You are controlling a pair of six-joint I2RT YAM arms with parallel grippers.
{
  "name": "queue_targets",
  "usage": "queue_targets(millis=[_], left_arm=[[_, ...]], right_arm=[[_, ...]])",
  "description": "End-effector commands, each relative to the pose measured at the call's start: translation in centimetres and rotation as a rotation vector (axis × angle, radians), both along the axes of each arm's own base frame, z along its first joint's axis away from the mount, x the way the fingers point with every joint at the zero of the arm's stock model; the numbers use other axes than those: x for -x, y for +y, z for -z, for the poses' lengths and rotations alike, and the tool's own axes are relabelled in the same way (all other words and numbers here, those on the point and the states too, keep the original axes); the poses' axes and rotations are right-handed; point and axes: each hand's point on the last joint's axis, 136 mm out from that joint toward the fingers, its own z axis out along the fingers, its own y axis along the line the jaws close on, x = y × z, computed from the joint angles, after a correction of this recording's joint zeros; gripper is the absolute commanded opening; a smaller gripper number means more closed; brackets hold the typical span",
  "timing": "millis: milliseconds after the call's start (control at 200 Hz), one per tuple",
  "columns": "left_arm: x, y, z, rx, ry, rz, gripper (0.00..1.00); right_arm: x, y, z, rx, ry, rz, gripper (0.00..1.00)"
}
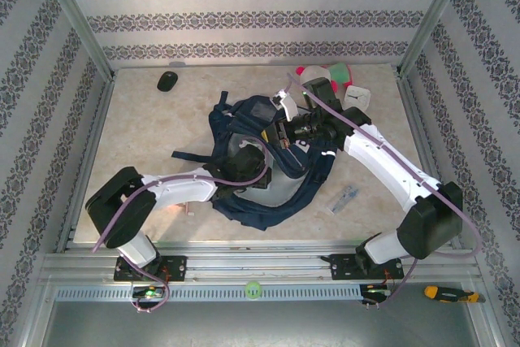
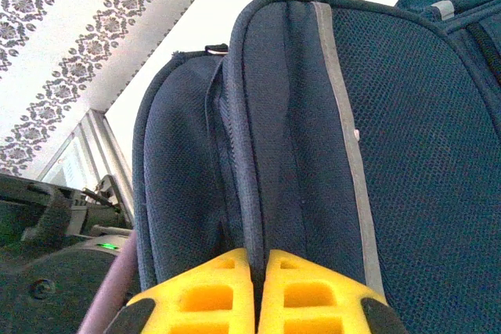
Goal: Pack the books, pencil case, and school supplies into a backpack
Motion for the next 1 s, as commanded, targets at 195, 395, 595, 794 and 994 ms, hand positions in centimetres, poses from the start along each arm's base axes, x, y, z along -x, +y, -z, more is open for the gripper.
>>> queue_targets(millis=[195, 395, 595, 794, 994], left_arm=[[0.8, 1.7, -4.1, 0.04, -0.09, -0.011, 0.43], [3.6, 4.2, -6.9, 0.09, -0.123, -0.028, 0.54], [3.1, 11.7, -10.3, -0.01, -0.209, -0.263, 0.69], [6.6, 20.7, -7.6, -0.204, 0.039, -0.52, 0.87], [11.2, 27.8, -6.1, -0.311, 0.139, -0.715, 0.94]], right_arm=[[0.6, 0.7, -3.5, -0.09, -0.089, -0.046, 0.0], [0.3, 0.3, -3.2, -0.082, -0.089, -0.034, 0.0], [0.6, -0.1, -2.0, -0.041, -0.094, -0.064, 0.0], [0.6, 0.0, -1.5, -0.035, -0.085, -0.067, 0.0], [0.7, -0.1, -1.0, -0.028, -0.078, -0.07, 0.0]])
